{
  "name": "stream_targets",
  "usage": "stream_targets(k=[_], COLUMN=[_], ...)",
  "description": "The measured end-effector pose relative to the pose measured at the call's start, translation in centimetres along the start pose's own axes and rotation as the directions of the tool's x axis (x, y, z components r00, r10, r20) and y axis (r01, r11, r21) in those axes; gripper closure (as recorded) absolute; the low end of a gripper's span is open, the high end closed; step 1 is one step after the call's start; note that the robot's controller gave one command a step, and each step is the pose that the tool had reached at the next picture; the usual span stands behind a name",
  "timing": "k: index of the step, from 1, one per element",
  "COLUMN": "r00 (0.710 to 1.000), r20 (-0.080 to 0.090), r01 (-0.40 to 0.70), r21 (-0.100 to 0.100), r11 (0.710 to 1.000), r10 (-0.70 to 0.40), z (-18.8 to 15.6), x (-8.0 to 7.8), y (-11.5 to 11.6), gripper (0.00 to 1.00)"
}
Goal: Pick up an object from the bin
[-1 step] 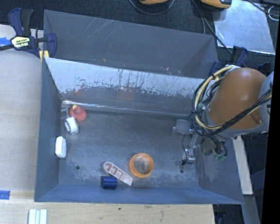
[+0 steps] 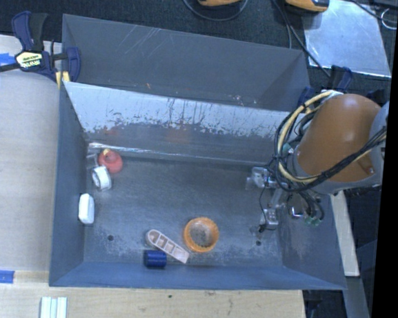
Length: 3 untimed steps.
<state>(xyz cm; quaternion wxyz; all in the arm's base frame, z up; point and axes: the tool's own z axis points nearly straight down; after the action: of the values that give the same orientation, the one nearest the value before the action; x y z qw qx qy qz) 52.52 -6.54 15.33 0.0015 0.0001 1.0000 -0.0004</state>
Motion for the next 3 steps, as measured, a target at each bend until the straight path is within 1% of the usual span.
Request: stream_targets(k=[1, 2, 3], r00=[1.0, 0.987, 0.987], r20=[-0.009, 0.005, 0.005], r01=[0.021, -0.162, -0.161], r21=[-0.003, 0.0, 0.0], r11=[1.0, 0.987, 0.987], r10=[-0.021, 0.162, 0.161], z=[5.7, 6.4, 6.4], x=[2.5, -0.6, -0.6], y=[7.5, 4.8, 4.8], gripper=[0.0, 1.0, 0.0])
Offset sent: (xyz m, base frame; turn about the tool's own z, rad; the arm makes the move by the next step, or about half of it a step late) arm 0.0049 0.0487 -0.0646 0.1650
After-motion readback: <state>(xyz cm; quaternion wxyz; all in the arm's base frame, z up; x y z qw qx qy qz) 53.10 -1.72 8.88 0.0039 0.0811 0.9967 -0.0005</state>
